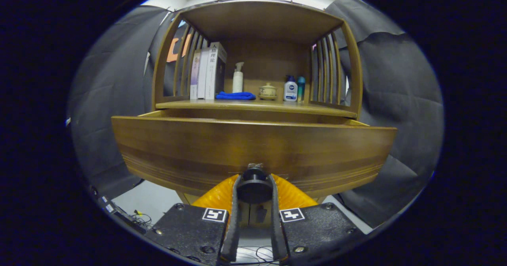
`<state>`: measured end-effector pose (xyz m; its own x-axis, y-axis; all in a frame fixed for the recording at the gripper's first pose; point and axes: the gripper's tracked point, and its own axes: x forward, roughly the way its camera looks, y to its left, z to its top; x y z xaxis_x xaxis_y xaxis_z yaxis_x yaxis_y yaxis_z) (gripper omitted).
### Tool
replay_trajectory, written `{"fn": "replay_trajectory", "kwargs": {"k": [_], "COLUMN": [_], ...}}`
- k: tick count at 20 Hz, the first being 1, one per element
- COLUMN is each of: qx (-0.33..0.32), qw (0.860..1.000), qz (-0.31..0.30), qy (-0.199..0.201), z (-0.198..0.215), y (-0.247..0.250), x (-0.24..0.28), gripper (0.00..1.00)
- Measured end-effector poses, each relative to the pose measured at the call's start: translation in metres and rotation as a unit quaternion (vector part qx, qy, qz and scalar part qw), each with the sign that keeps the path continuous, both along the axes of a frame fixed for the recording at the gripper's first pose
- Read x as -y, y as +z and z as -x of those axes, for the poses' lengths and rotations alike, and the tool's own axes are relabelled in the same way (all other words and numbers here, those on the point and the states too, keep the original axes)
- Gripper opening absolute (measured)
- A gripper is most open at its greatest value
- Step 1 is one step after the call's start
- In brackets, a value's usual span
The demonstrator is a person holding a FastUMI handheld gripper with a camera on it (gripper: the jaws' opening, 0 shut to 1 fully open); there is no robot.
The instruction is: Pull open the drawer, take out the items inside it, and place them on the countertop above the cabinet.
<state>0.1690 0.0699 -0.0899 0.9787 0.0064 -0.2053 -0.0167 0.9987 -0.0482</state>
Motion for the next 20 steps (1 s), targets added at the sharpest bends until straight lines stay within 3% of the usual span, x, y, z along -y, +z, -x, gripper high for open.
{"fn": "replay_trajectory", "kwargs": {"k": [14,20], "qx": [-0.019,-0.024], "qw": [1.0,1.0], "qz": [-0.008,-0.012], "qy": [0.008,0.01], "z": [0.064,0.073], "y": [-0.019,-0.022], "x": [-0.005,-0.006], "gripper": [0.36,0.36]}}
